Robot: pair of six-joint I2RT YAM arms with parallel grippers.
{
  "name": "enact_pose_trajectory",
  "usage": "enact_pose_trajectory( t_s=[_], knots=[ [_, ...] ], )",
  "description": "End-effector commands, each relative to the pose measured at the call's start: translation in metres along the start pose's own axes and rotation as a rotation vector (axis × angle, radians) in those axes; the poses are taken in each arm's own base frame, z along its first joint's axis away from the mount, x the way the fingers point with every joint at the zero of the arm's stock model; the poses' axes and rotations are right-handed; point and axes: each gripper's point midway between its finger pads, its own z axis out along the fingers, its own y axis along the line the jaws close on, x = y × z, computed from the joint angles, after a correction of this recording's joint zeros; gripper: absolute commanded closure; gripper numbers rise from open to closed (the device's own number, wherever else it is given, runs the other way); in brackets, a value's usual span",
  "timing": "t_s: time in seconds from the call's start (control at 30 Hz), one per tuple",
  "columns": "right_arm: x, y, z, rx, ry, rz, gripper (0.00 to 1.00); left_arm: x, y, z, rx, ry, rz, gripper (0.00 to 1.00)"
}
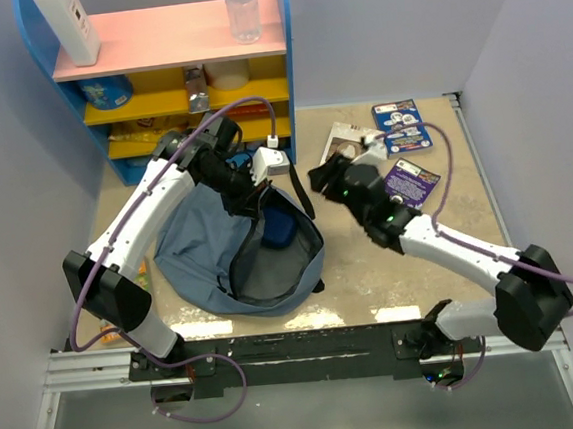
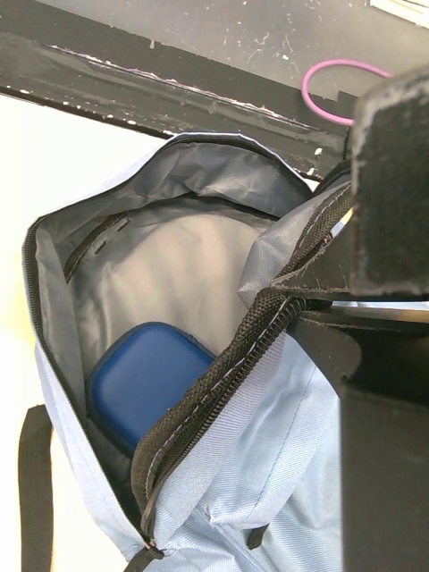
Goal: Pack the student bag
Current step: Place the stationery in the student bag, then pick up the book from the center of the board.
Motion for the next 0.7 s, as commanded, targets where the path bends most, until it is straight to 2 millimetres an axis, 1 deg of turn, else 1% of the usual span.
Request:
enact_pose_trajectory(
  t_s=[0.0, 0.03, 0.07, 0.1, 0.13, 0.17, 0.2, 0.23, 0.27, 0.3, 0.33, 0.37, 0.43, 0.5, 0.53, 0.67],
  knots=[
    [-0.036, -0.055, 0.015, 0.167, 0.028, -0.054, 0.4, -0.008, -0.009, -0.007, 0.01, -0.043, 0.035, 1.0],
    [-0.054, -0.073, 0.022, 0.198, 0.008, -0.031, 0.39, -0.008, -0.009, -0.006, 0.012, -0.043, 0.036, 1.0],
    [-0.066, -0.079, 0.026, 0.214, -0.011, -0.013, 0.39, -0.008, -0.01, -0.007, 0.012, -0.046, 0.036, 1.0],
    [-0.079, -0.11, 0.037, 0.28, -0.021, 0.016, 0.39, -0.009, -0.01, -0.007, 0.013, -0.047, 0.033, 1.0],
    [-0.087, -0.12, 0.043, 0.293, -0.028, 0.033, 0.39, -0.009, -0.01, -0.007, 0.013, -0.047, 0.033, 1.0],
    [-0.098, -0.124, 0.053, 0.297, -0.033, 0.045, 0.39, -0.008, -0.01, -0.006, 0.016, -0.046, 0.031, 1.0],
    [-0.112, -0.144, 0.059, 0.338, -0.046, 0.066, 0.4, -0.008, -0.01, -0.006, 0.017, -0.047, 0.031, 1.0],
    [-0.101, -0.166, 0.074, 0.386, -0.001, 0.071, 0.42, -0.008, -0.01, -0.006, 0.019, -0.046, 0.031, 1.0],
    [-0.115, -0.16, 0.087, 0.353, -0.006, 0.074, 0.44, -0.007, -0.01, -0.005, 0.022, -0.043, 0.029, 1.0],
    [-0.119, -0.175, 0.093, 0.39, 0.007, 0.082, 0.47, -0.007, -0.01, -0.004, 0.023, -0.041, 0.029, 1.0],
    [-0.105, -0.194, 0.107, 0.427, 0.056, 0.08, 0.48, -0.006, -0.01, -0.003, 0.024, -0.04, 0.03, 1.0],
    [-0.116, -0.194, 0.116, 0.424, 0.041, 0.087, 0.49, -0.004, -0.01, -0.001, 0.027, -0.033, 0.026, 1.0],
    [-0.12, -0.207, 0.132, 0.422, 0.039, 0.102, 0.51, 0.0, -0.01, 0.001, 0.033, -0.025, 0.024, 1.0],
    [-0.119, -0.218, 0.139, 0.426, 0.044, 0.11, 0.51, 0.002, -0.01, 0.003, 0.034, -0.021, 0.028, 1.0],
    [-0.124, -0.218, 0.149, 0.407, 0.025, 0.103, 0.51, 0.003, -0.01, 0.004, 0.038, -0.019, 0.027, 1.0],
    [-0.125, -0.237, 0.163, 0.429, 0.032, 0.113, 0.52, 0.004, -0.008, 0.006, 0.032, -0.017, 0.032, 1.0]
  ],
)
